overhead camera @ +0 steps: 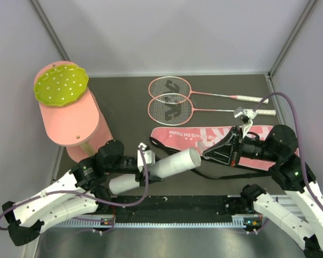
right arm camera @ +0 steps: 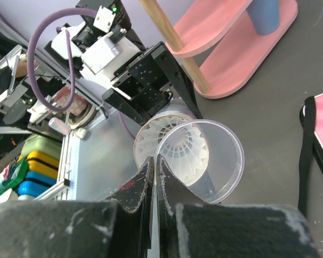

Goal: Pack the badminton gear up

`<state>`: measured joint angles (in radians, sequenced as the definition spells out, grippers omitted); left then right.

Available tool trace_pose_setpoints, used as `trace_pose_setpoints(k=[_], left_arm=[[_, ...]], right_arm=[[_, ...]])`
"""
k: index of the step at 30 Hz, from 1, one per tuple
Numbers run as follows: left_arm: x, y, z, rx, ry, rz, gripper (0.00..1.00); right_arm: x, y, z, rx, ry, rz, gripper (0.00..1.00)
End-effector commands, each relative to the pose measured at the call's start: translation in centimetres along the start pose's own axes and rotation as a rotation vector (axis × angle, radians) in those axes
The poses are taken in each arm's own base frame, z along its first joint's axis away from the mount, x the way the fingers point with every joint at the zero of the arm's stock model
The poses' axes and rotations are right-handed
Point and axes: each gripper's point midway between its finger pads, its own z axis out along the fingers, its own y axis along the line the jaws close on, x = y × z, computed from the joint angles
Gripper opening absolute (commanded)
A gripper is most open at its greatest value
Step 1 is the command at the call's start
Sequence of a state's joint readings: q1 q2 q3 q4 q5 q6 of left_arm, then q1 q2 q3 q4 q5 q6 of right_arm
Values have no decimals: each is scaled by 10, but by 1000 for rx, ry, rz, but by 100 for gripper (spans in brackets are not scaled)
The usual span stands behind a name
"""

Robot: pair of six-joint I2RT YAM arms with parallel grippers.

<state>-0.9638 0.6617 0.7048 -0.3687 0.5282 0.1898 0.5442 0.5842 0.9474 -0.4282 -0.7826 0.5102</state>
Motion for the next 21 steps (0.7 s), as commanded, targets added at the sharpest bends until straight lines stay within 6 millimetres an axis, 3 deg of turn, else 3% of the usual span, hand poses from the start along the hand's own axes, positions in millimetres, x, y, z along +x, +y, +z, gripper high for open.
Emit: trace_pose_setpoints(k=[1,7,14,21], left_arm=[[-31,2,-3,0,-88,76,0],[-30,7,-6,-43,-107,88,0],[-27,12,-3,-63,-94,90,0],[-28,12,-4,-66,-102,94,0]], right_arm=[[5,14,1,-82,17,6,0],[19,6,11,-65,33,35,0],[12,25,22,-148,5,43,0],[17,24,29,-157,10,68,0]])
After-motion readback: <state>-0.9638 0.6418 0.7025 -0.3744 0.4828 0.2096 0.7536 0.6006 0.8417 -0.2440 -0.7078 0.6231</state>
